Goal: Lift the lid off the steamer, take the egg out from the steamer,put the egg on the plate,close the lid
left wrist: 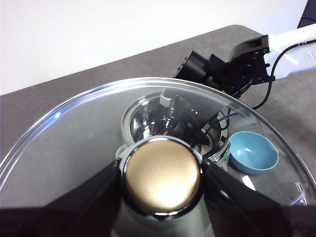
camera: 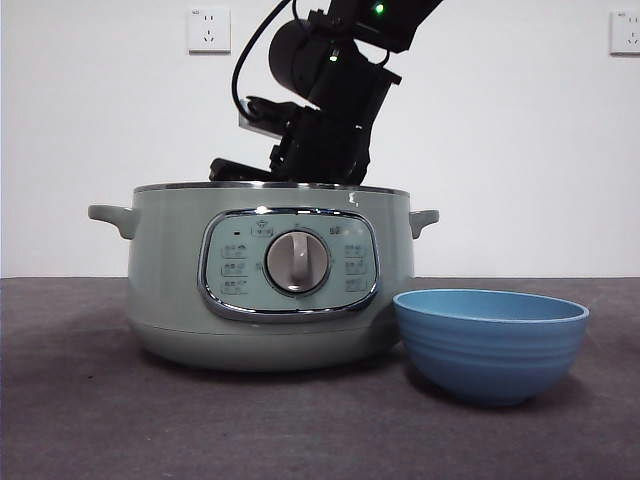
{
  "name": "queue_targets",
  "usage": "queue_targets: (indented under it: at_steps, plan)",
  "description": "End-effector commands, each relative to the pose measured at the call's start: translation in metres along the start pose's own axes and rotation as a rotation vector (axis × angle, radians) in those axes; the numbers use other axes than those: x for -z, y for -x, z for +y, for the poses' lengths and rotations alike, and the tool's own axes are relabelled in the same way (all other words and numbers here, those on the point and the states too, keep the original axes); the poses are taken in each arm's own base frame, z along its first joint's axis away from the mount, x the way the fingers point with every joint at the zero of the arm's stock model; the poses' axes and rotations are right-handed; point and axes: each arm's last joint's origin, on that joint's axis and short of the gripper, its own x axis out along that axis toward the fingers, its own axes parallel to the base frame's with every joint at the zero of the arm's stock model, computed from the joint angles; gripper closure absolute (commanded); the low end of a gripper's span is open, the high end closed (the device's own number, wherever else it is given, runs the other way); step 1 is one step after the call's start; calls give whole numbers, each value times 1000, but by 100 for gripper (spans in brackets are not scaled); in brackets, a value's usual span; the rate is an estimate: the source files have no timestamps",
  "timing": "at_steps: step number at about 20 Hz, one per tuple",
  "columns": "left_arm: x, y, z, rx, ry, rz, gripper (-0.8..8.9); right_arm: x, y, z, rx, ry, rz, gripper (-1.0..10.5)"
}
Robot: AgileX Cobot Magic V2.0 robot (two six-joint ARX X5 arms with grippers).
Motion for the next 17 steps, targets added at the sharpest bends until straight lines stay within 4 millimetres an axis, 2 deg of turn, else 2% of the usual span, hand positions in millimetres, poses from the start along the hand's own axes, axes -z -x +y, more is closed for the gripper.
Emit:
queue_targets:
  at_steps: [1, 3, 5, 7, 9, 10, 12, 14, 15, 17]
  plan:
    - [-5, 7, 0, 1, 9, -66, 822, -1, -4, 1, -3, -18, -14, 598]
    - [-5, 7, 0, 1, 9, -65, 822, -2, -4, 0, -3, -22, -18, 751]
    - [-4, 7, 0, 1, 9, -59, 822, -2, -4, 1, -4, -21, -21, 832]
    - [-4, 6, 0, 2, 9, -50, 822, -2, -3, 2, -26, -19, -24, 963]
    - [-3, 6, 0, 2, 9, -44, 822, -7, 4, 3, -59, -14, -61, 962]
    - [-3, 6, 0, 2, 9, -44, 822, -10, 15, 5, -61, -9, -92, 962]
    - [-3, 6, 0, 1, 10, -45, 822, -18, 51, 9, -62, 0, -163, 962]
    - [-3, 6, 0, 1, 9, -46, 822, -17, 102, 14, -55, 6, -204, 962]
    - [-4, 6, 0, 1, 9, -54, 822, -10, 136, 17, -30, 27, -215, 963]
    - [-6, 6, 0, 2, 9, -72, 822, 5, 187, 19, 48, 49, -220, 963]
